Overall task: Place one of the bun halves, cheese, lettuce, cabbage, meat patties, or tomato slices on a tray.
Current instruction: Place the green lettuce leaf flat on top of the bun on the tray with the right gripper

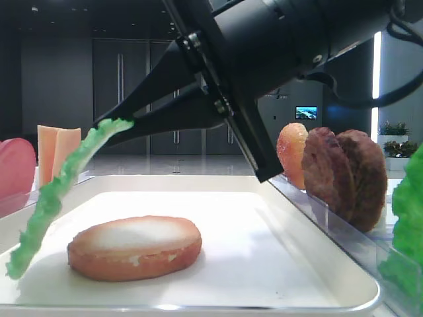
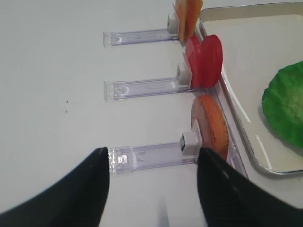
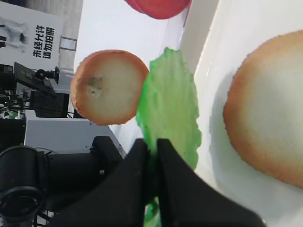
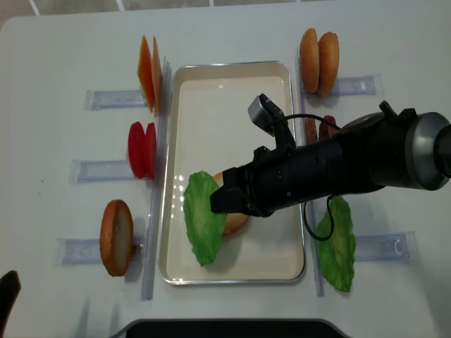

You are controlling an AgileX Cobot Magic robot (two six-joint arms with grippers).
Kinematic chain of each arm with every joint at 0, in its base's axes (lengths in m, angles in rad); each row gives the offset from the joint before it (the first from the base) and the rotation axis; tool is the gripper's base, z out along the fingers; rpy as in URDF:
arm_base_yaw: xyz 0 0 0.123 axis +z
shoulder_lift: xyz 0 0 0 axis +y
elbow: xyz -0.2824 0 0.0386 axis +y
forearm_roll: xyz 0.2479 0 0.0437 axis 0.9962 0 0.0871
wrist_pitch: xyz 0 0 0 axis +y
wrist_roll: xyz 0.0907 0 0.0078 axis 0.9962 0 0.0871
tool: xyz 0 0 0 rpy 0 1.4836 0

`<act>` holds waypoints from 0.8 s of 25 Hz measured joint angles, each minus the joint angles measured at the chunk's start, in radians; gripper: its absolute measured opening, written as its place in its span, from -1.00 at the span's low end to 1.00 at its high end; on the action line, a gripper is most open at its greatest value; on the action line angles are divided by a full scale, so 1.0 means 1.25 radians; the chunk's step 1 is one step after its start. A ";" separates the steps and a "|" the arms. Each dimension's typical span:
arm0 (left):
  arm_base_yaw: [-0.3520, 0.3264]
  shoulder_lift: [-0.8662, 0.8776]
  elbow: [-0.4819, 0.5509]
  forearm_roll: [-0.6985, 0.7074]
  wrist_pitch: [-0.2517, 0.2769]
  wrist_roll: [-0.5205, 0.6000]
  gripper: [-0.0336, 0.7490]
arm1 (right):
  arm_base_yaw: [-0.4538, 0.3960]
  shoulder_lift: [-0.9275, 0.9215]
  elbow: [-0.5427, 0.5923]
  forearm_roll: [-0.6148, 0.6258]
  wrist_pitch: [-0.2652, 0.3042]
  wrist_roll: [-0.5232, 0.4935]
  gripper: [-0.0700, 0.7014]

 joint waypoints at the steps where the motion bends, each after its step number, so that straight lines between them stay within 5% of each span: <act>1: 0.000 0.000 0.000 0.000 0.000 0.000 0.25 | 0.000 0.000 -0.005 0.000 0.004 0.000 -0.75; 20: 0.000 0.000 0.000 0.000 0.000 0.000 0.25 | -0.080 0.001 -0.023 -0.027 0.030 -0.020 -0.75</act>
